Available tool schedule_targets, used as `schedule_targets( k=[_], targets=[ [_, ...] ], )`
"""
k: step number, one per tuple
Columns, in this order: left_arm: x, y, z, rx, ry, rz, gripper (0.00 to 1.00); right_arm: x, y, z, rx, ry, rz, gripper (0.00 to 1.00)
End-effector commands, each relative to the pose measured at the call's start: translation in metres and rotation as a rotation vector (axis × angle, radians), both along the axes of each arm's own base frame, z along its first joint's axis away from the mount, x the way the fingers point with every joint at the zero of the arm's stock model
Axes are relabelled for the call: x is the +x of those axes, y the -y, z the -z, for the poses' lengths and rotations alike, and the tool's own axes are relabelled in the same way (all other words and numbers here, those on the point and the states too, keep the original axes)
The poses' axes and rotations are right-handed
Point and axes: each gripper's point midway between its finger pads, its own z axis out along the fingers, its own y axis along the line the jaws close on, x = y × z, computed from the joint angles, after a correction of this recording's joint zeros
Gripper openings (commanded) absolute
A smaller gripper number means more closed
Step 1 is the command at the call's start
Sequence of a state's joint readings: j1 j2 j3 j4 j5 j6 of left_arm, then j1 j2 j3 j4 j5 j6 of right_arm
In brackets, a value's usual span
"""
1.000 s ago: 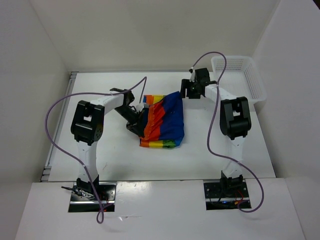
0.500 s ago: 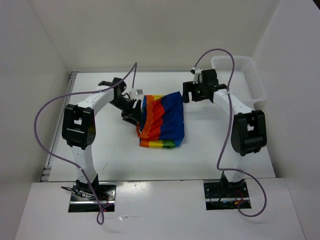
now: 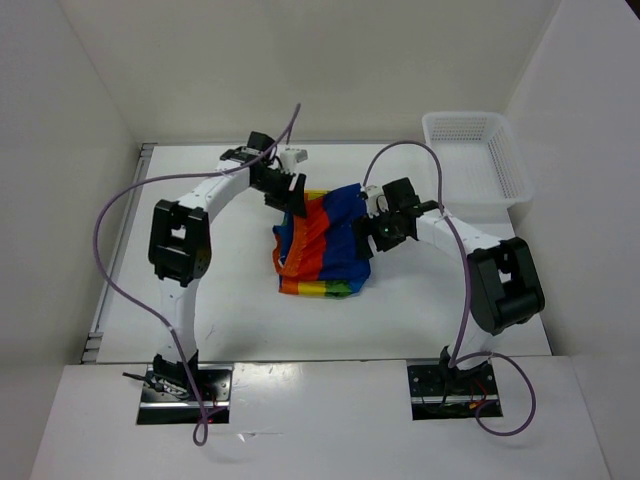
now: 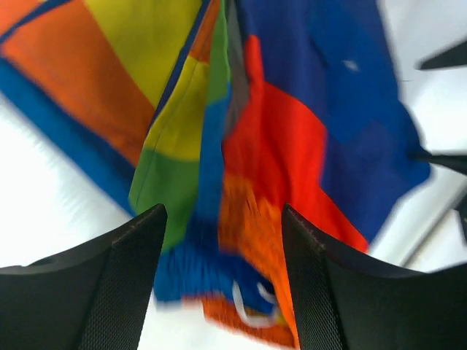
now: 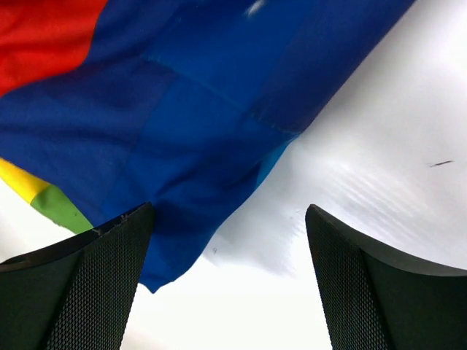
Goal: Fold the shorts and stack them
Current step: Fold the shorts
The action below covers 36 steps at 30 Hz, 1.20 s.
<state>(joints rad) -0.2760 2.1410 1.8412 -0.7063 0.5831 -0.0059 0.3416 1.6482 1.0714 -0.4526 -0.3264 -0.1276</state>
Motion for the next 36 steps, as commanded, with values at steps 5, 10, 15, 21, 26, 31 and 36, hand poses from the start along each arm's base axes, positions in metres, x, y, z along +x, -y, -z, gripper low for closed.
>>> schedule_targets(
  k=[5, 10, 15, 21, 26, 31, 36],
  targets=[
    [0.026, 0.018, 0.031, 0.083, 0.061, 0.003, 0.61, -0.036, -0.015, -0.003, 0.072, -0.055, -0.109, 0.89],
    [0.022, 0.024, 0.012, 0.039, 0.067, 0.025, 0.12, -0.045, -0.02, -0.005, 0.106, -0.08, -0.154, 0.83],
    [0.019, -0.001, -0.039, -0.014, 0.122, -0.013, 0.1, -0.046, -0.025, 0.006, 0.052, -0.072, -0.175, 0.72],
    [-0.002, -0.022, 0.033, 0.092, -0.035, -0.05, 0.26, -0.062, -0.048, 0.02, -0.009, -0.054, -0.281, 0.66],
    [0.021, -0.029, 0.064, 0.139, -0.028, -0.083, 0.27, -0.061, -0.043, 0.03, -0.055, -0.045, -0.269, 0.31],
    [0.045, -0.047, 0.064, 0.162, 0.011, -0.136, 0.27, -0.055, -0.047, 0.031, -0.046, -0.022, -0.269, 0.01],
    [0.064, -0.067, 0.065, 0.195, 0.044, -0.191, 0.27, -0.047, -0.04, 0.037, -0.105, 0.009, -0.286, 0.0]
  ],
)
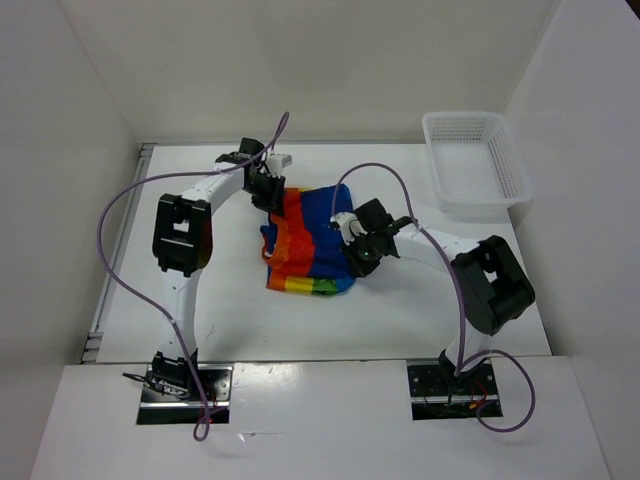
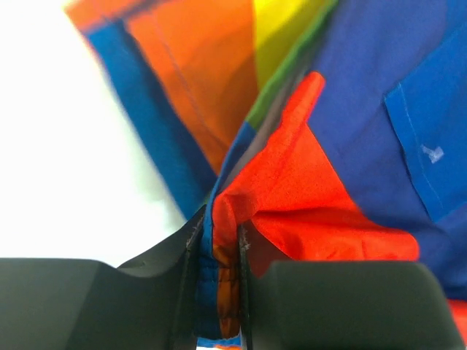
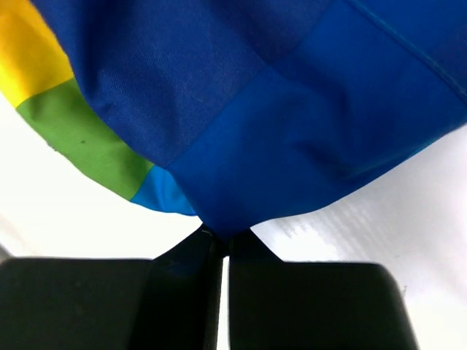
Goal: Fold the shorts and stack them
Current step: Fold the shorts
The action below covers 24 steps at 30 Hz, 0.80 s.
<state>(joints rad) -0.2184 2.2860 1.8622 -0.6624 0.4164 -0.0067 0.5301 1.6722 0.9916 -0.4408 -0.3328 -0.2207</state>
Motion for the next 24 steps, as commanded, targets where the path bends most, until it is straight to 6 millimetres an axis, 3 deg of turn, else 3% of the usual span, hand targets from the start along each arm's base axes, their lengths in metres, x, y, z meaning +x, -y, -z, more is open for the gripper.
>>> schedule_targets(
  k=[1, 3, 4, 5, 7, 8, 10, 12, 16, 17, 18, 20, 24],
  targets=[
    [0.031, -0.02, -0.007, 0.037, 0.087, -0.051, 0.27, 0.013, 0.009, 0.008, -0.064, 0.062, -0.018, 0.0],
    [0.033, -0.025, -0.007, 0.038, 0.087, -0.062, 0.29, 0.019, 0.009, 0.005, -0.074, 0.093, -0.041, 0.02],
    [0.029, -0.023, -0.004, 0.028, 0.073, -0.056, 0.31, 0.023, 0.007, 0.001, -0.071, 0.112, -0.054, 0.13],
    [0.025, -0.022, -0.001, 0.021, 0.059, -0.051, 0.33, 0.026, 0.006, -0.003, -0.071, 0.122, -0.065, 0.37],
    [0.022, -0.02, -0.009, 0.001, 0.066, -0.042, 0.37, 0.026, 0.007, -0.007, -0.083, 0.133, -0.123, 0.54],
    [0.02, -0.017, -0.015, -0.013, 0.069, -0.036, 0.43, 0.029, 0.006, -0.015, -0.083, 0.149, -0.137, 0.68],
    [0.018, -0.016, -0.021, -0.023, 0.075, -0.031, 0.52, 0.034, 0.004, -0.031, -0.077, 0.195, -0.166, 0.77],
    [0.015, -0.013, -0.038, -0.048, 0.098, -0.021, 0.62, 0.044, 0.001, -0.06, -0.057, 0.274, -0.165, 1.0],
    [0.015, -0.009, -0.069, -0.082, 0.153, -0.007, 0.81, 0.047, 0.005, -0.123, -0.034, 0.452, -0.218, 1.0],
    [0.015, -0.009, -0.075, -0.084, 0.166, -0.007, 0.96, 0.047, 0.007, -0.138, -0.035, 0.504, -0.248, 1.0],
    [0.016, -0.011, -0.09, -0.08, 0.2, -0.012, 0.99, 0.045, 0.013, -0.163, -0.031, 0.583, -0.24, 1.0],
    [0.018, -0.017, -0.113, -0.053, 0.258, -0.034, 0.99, 0.046, 0.02, -0.191, -0.043, 0.684, -0.253, 1.0],
    [0.016, -0.041, -0.142, -0.002, 0.336, -0.095, 0.99, 0.05, 0.049, -0.254, -0.087, 0.906, -0.121, 1.0]
  ],
)
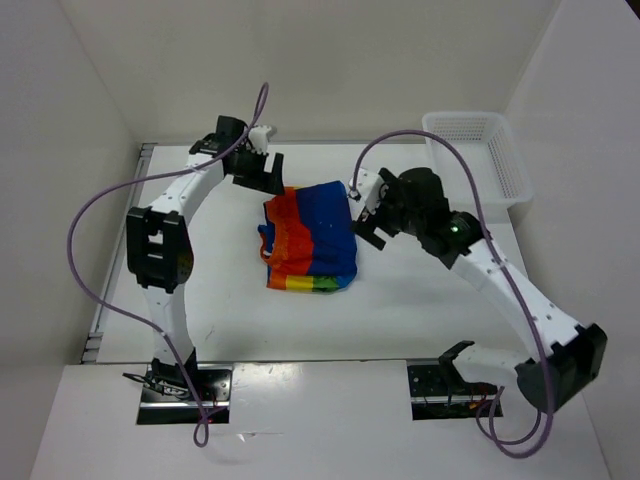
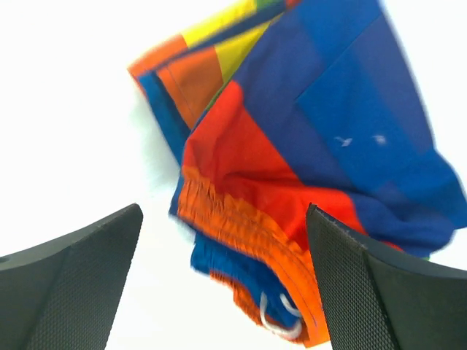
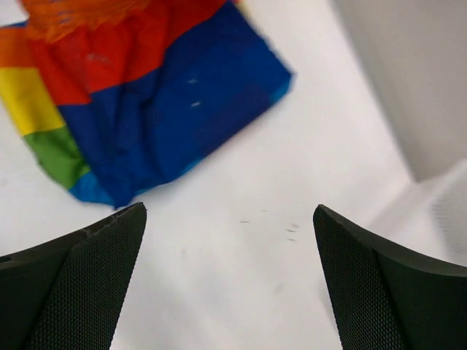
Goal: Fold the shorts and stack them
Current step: Fold the shorts
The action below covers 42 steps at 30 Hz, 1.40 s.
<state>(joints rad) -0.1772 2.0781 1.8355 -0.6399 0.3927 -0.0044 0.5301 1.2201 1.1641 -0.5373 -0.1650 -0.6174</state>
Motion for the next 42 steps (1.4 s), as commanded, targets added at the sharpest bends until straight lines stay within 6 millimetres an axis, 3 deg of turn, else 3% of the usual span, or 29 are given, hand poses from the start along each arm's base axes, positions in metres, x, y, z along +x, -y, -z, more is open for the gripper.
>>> schedule_targets(
  k=[1, 5, 6, 7, 8, 9, 10, 11, 12, 14, 15, 17, 20, 26, 29, 30, 42],
  targets=[
    [0.002, -0.029, -0.055, 0.016, 0.138, -0.067, 0.99, 0.009, 0.028, -0.056, -0.02, 0.216, 0.103, 1.0],
    [0.001, -0.075, -0.098, 0.039, 0.252, -0.177, 0.99, 0.014, 0.064, -0.098, 0.083, 0.368, 0.309, 1.0],
    [-0.002, -0.087, -0.105, 0.048, 0.266, -0.206, 0.99, 0.019, 0.092, -0.097, 0.082, 0.395, 0.43, 1.0],
    [-0.003, -0.111, -0.109, 0.063, 0.282, -0.261, 0.99, 0.016, 0.11, -0.111, 0.102, 0.451, 0.496, 1.0],
    [-0.009, -0.13, -0.129, 0.091, 0.335, -0.318, 0.99, 0.018, 0.126, -0.124, 0.125, 0.508, 0.56, 1.0],
    [-0.013, -0.147, -0.134, 0.111, 0.346, -0.362, 0.99, 0.019, 0.158, -0.126, 0.122, 0.533, 0.661, 1.0],
    [-0.018, -0.164, -0.138, 0.132, 0.354, -0.408, 0.99, 0.013, 0.175, -0.125, 0.13, 0.55, 0.718, 1.0],
    [-0.031, -0.198, -0.137, 0.173, 0.348, -0.497, 0.99, 0.01, 0.188, -0.124, 0.122, 0.556, 0.754, 1.0],
    [-0.039, -0.212, -0.132, 0.188, 0.335, -0.535, 0.99, 0.006, 0.206, -0.114, 0.127, 0.532, 0.82, 1.0],
    [-0.063, -0.248, -0.13, 0.197, 0.327, -0.622, 0.99, -0.006, 0.214, -0.11, 0.159, 0.522, 0.859, 1.0],
    [-0.077, -0.253, -0.105, 0.189, 0.266, -0.633, 0.99, -0.01, 0.214, -0.101, 0.167, 0.503, 0.865, 1.0],
    [-0.092, -0.27, -0.1, 0.19, 0.267, -0.682, 0.99, -0.02, 0.215, -0.093, 0.211, 0.491, 0.878, 1.0],
    [-0.107, -0.273, -0.086, 0.186, 0.235, -0.698, 0.99, -0.03, 0.224, -0.091, 0.234, 0.507, 0.913, 1.0],
    [-0.109, -0.274, -0.096, 0.165, 0.274, -0.696, 0.99, -0.049, 0.224, -0.074, 0.258, 0.479, 0.916, 1.0],
    [-0.11, -0.276, -0.087, 0.176, 0.265, -0.706, 0.99, -0.053, 0.223, -0.061, 0.248, 0.456, 0.909, 1.0],
    [-0.113, -0.278, -0.085, 0.186, 0.26, -0.715, 0.99, -0.056, 0.223, -0.065, 0.258, 0.472, 0.908, 1.0],
    [-0.116, -0.27, -0.089, 0.159, 0.286, -0.69, 0.99, -0.065, 0.223, -0.041, 0.259, 0.448, 0.902, 1.0]
  ],
)
